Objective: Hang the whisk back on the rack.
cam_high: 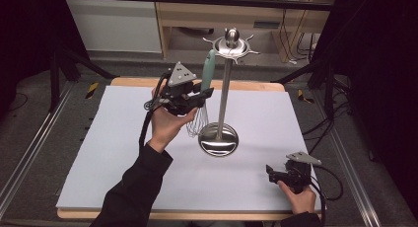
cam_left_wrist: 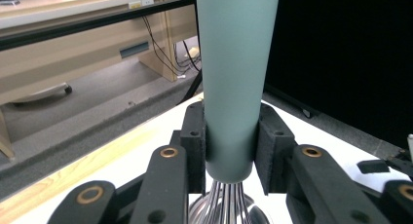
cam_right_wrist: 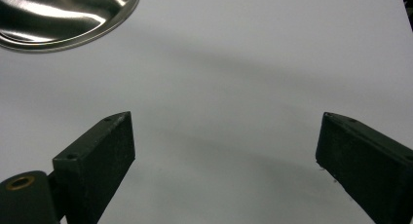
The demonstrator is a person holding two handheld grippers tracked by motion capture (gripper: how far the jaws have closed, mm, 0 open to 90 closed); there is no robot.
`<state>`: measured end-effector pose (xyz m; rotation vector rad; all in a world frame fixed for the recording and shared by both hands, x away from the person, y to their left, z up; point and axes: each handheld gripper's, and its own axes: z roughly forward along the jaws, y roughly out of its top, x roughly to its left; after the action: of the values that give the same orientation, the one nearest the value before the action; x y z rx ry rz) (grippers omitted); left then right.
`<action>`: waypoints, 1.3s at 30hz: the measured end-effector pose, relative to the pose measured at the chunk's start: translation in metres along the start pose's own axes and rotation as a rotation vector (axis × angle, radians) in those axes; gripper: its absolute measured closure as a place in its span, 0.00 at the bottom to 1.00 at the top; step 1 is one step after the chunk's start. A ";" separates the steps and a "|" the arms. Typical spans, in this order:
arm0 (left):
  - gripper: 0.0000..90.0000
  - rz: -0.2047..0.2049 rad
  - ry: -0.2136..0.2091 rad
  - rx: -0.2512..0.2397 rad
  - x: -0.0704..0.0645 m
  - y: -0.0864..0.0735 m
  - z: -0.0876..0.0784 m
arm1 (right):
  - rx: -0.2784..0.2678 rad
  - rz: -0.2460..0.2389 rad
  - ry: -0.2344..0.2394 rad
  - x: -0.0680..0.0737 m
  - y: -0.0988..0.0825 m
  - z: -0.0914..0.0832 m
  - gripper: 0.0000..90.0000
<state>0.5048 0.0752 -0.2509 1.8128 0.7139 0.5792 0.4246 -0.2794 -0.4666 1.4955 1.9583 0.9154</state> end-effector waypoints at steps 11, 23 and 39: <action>0.76 -0.009 -0.003 -0.046 -0.003 -0.007 0.008 | 0.003 -0.006 -0.004 0.001 0.000 0.001 0.08; 0.76 -0.004 -0.010 -0.075 0.000 -0.011 0.015 | 0.009 -0.008 -0.007 0.002 -0.001 0.002 0.08; 0.76 -0.013 -0.015 -0.058 -0.001 -0.009 0.019 | 0.004 -0.010 -0.004 0.001 -0.001 0.001 0.08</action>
<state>0.5151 0.0652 -0.2658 1.7560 0.6910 0.5715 0.4247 -0.2785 -0.4680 1.4881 1.9638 0.9038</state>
